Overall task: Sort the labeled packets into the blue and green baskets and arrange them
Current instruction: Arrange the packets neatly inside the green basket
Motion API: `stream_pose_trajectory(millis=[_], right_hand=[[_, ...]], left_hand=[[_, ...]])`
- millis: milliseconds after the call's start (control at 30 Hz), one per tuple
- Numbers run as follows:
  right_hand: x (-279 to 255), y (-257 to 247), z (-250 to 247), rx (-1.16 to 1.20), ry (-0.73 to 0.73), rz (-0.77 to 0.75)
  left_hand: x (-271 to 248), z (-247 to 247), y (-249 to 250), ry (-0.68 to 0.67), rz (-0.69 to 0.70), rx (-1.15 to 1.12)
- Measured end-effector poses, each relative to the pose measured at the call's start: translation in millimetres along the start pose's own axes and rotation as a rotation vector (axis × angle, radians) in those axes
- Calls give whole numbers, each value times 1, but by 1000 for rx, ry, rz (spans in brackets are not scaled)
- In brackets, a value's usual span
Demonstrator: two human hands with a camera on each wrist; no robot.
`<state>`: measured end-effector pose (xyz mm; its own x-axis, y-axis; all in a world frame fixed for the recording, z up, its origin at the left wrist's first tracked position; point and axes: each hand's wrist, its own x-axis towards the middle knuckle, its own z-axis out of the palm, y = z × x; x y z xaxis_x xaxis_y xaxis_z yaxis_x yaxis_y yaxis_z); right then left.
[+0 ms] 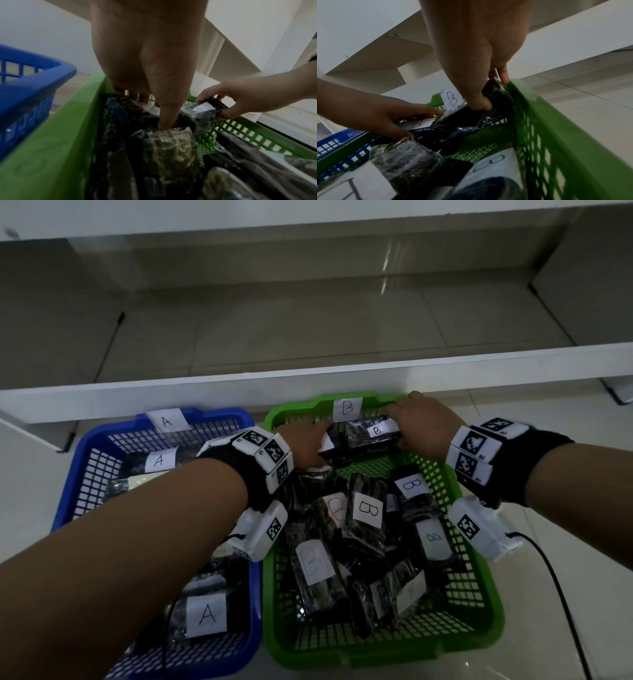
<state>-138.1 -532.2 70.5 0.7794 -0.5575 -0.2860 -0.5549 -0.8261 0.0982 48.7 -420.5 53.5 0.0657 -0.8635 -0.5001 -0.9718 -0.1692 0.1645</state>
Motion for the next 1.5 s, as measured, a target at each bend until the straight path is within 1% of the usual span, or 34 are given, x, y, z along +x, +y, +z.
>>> stream_pose_trajectory(millis=[133, 200, 267, 300, 400, 467, 533, 667, 767, 833, 900, 967, 1033, 1100, 1133, 1200, 1300, 1400, 1500], right_hand=[[2, -1, 5, 125, -20, 5], [0, -1, 10, 190, -26, 36], [-3, 0, 14, 194, -14, 56], [-4, 0, 18, 170, 6, 53], [-9, -2, 26, 20, 139, 41], [-13, -2, 24, 39, 185, 48], [-16, -2, 22, 47, 172, 29], [-18, -2, 23, -13, 155, -18], [-14, -6, 27, -85, 52, 3], [-12, -9, 28, -91, 30, 11], [-10, -9, 29, -75, 39, 20], [-9, -11, 29, -28, 93, -27], [-10, -17, 28, 11, 127, -174], [-10, -21, 27, 15, 110, -289], [-10, -23, 26, 11, 78, -298], [-9, -25, 27, -2, 25, -261], [-7, -27, 28, -37, 34, -183], [-3, -23, 29, -44, 33, -47], [-2, -14, 29, 28, 40, -27]], left_hand=[[1, 2, -4, 52, -20, 93], [0, 1, -5, 64, -8, 78], [0, -1, -7, 62, 11, 41], [0, -2, -8, 58, 16, 22], [-1, -4, -11, 48, 30, -19], [-1, -4, -11, 40, 38, -32], [0, -3, -11, 41, 42, -26], [1, -2, -10, 52, 52, -33], [0, -3, -10, 53, 65, -73], [0, -3, -11, 74, 84, -97], [0, -4, -11, 93, 93, -92], [2, -4, -11, 103, 83, -55], [2, -3, -12, 103, 60, -15], [3, -2, -13, 100, 42, 0], [3, -2, -14, 97, 35, 8], [3, -2, -15, 92, 27, 18], [3, -2, -15, 76, 25, 19], [3, -1, -18, 67, 32, -23], [2, 0, -18, 65, 33, -56]])
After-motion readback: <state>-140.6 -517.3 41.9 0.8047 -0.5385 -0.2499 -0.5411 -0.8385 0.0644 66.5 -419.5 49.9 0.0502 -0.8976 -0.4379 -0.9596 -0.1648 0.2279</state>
